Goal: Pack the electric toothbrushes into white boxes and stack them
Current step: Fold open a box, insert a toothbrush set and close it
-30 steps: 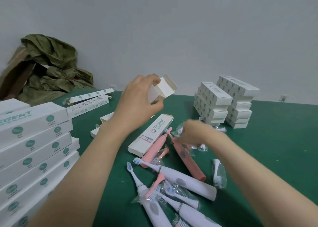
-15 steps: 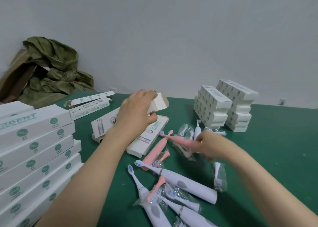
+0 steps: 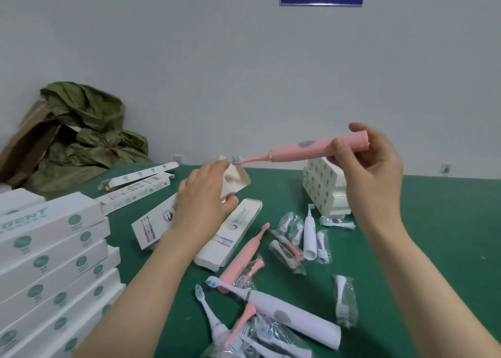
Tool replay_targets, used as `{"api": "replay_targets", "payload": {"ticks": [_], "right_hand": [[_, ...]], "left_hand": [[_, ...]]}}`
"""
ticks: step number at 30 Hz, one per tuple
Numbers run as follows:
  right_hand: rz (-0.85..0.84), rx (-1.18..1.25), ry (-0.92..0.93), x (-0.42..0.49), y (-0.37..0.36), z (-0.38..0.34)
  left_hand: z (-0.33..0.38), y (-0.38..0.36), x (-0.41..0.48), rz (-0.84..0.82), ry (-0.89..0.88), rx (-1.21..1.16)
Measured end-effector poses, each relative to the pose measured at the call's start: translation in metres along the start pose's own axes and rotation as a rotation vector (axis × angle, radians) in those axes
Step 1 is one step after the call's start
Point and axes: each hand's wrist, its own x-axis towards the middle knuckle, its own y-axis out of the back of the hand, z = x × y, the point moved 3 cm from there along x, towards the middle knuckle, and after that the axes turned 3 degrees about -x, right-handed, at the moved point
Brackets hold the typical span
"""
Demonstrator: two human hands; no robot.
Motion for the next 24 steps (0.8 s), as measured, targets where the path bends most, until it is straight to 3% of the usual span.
{"api": "replay_targets", "payload": {"ticks": [7,12,18,20,22,24], "right_hand": [[-0.065,-0.133,0.101,-0.015,-0.022,-0.003],[-0.108,-0.062,0.072,-0.013,-0.030,-0.016],[-0.312,-0.445,0.360,-0.015,-0.058,-0.021],[-0.348,-0.400,0.295,-0.019,-0.061,-0.011],[-0.248,-0.245,0.085,-0.018,-0.053,0.005],[-0.227,-0.332,-0.104,-0.018,-0.045,0.032]], "left_hand": [[0.012,0.009,0.000,-0.029,-0.029,-0.082],[0.032,0.023,0.001,-0.011,-0.087,-0.246],[0.051,0.025,-0.004,0.021,-0.136,-0.338],[0.045,0.024,-0.003,0.033,-0.107,-0.335],[0.035,0.023,-0.001,0.038,-0.058,-0.329],[0.025,0.024,0.000,0.056,-0.015,-0.325]]}}
